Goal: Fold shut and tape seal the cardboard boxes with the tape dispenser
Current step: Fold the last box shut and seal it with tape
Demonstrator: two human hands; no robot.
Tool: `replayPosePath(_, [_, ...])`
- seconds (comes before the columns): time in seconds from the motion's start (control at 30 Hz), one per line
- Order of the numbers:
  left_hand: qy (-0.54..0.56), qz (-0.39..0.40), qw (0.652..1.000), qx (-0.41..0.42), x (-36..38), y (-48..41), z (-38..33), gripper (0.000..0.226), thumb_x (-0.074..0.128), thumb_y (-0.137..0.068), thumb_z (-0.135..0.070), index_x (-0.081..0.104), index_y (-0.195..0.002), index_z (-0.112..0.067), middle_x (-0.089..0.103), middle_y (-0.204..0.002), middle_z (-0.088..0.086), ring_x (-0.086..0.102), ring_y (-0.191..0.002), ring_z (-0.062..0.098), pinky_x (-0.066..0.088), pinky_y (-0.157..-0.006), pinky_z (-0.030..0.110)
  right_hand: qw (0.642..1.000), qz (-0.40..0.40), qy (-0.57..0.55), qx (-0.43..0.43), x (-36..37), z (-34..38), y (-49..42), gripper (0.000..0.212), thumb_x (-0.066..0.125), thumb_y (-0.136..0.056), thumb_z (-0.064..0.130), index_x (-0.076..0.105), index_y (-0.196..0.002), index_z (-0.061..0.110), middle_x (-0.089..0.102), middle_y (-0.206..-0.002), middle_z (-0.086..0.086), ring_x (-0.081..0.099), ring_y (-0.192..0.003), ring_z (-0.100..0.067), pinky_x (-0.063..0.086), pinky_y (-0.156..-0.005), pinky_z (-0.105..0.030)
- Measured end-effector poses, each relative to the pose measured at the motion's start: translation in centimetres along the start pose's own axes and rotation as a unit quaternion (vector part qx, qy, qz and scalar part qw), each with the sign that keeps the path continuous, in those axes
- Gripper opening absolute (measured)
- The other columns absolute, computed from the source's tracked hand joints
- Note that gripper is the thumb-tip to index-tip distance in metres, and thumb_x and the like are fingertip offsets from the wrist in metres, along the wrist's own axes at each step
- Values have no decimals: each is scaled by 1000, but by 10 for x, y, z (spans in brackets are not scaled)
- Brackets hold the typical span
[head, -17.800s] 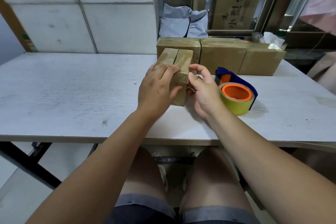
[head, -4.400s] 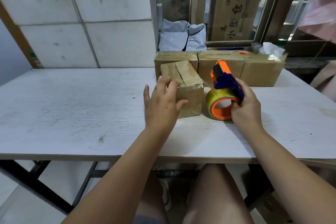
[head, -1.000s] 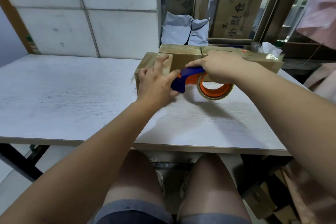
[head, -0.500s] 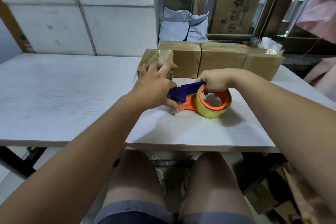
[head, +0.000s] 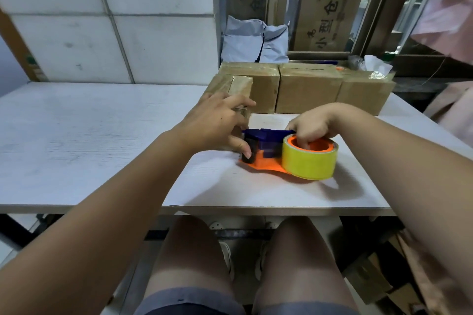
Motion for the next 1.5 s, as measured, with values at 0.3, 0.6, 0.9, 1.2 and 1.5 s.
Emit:
replayPosePath(0.3, [99,-114,987,54,-16,0,-2,53,48,-73,-65,76,-74,-20,66,-119,2,64,-89,29,35,-77,29,993,74,-95,-4,16,-18,5,13,60,-70,11,65,-82,8,68,-61,1,63,-51,-9,50,-49,-20])
replayPosePath(0.6, [44,-110,991,53,-6,2,-2,46,47,-84,-54,76,-69,-22,63,-124,1,65,-97,24,45,-82,39,985,26,-169,27,6,-56,16,24,72,-60,14,64,-81,6,66,-69,-7,62,-53,-15,49,-48,-23])
replayPosePath(0.9, [0,-26,1000,-11,5,9,-9,39,48,-83,-56,71,-86,-26,35,-150,-4,27,-140,27,23,-110,49,930,-13,-368,-5,12,-75,25,27,63,-57,8,59,-83,0,63,-64,-15,62,-53,-24,52,-50,-26])
replayPosePath(1.2, [78,-285,947,-127,-18,19,-10,28,46,-86,-36,59,-98,-15,64,-95,0,59,-96,21,19,-109,54,915,-119,-386,-6,-8,-83,21,34,58,-64,13,58,-98,8,48,-90,-16,47,-71,-23,38,-60,-28])
replayPosePath(1.5, [-33,-286,943,-165,-4,24,-15,35,46,-87,-33,68,-107,-15,65,-102,0,62,-98,24,21,-106,59,917,-246,-306,75,-35,-112,20,22,62,-81,-4,68,-101,0,62,-84,-15,57,-71,-24,50,-63,-28])
Point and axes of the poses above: each hand's wrist, its own y-axis away from the middle knuckle, its own x-axis out of the palm, z = x × y, the point moved 8 cm from there along -y, towards the middle knuckle
